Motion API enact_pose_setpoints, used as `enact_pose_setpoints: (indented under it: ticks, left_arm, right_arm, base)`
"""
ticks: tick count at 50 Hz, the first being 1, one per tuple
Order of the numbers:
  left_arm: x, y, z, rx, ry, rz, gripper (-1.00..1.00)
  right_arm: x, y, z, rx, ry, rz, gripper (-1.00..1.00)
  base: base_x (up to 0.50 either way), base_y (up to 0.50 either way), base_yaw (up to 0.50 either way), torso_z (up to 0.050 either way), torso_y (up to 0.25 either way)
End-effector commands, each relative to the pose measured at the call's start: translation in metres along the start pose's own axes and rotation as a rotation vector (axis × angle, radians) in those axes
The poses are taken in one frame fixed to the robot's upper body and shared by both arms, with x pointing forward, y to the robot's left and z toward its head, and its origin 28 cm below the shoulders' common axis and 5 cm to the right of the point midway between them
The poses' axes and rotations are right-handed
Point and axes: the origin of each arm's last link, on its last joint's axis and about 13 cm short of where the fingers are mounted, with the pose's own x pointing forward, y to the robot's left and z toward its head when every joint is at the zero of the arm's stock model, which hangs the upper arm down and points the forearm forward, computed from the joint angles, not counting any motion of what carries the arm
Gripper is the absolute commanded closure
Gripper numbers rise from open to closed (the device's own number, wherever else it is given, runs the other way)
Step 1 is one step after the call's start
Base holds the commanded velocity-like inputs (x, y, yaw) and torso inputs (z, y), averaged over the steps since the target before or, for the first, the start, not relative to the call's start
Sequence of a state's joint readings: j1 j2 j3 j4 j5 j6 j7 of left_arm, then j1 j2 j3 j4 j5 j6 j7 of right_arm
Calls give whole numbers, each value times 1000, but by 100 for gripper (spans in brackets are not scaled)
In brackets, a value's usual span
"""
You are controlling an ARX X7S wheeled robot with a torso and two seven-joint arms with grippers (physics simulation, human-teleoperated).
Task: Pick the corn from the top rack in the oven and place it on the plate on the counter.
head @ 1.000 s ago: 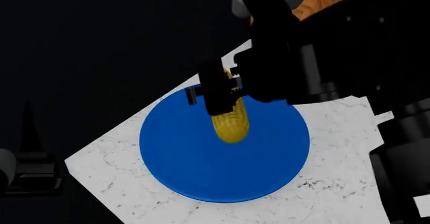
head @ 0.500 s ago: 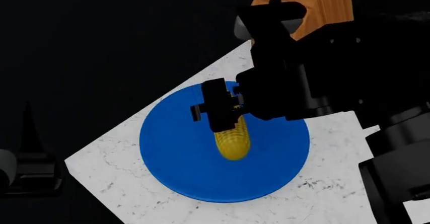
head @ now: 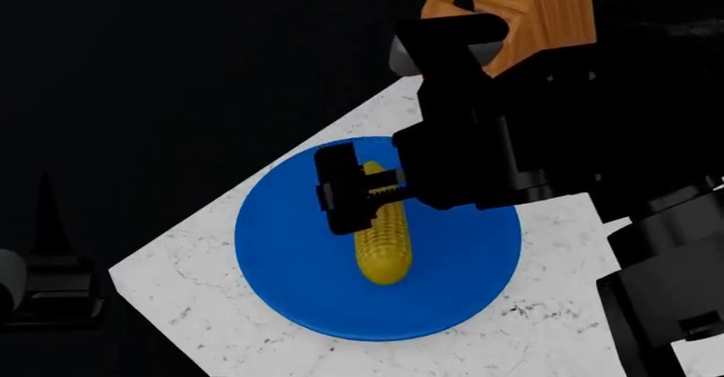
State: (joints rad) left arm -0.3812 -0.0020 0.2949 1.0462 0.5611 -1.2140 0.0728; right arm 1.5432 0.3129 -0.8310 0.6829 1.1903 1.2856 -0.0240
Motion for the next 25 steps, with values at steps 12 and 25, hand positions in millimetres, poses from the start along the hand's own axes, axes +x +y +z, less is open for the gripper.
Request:
enact_pose_setpoints:
  ticks: [12, 25]
  left_arm:
    - [0, 0, 0, -6, -16, 0, -100]
    - [1, 0, 2, 2, -25, -3, -100]
  right_arm:
    - [-42, 25, 16, -43, -179, -6, -100]
    - [-85, 46, -5, -102, -323, -31, -100]
  base:
    - [0, 0, 0, 0, -1]
    - [0, 0, 0, 0, 0]
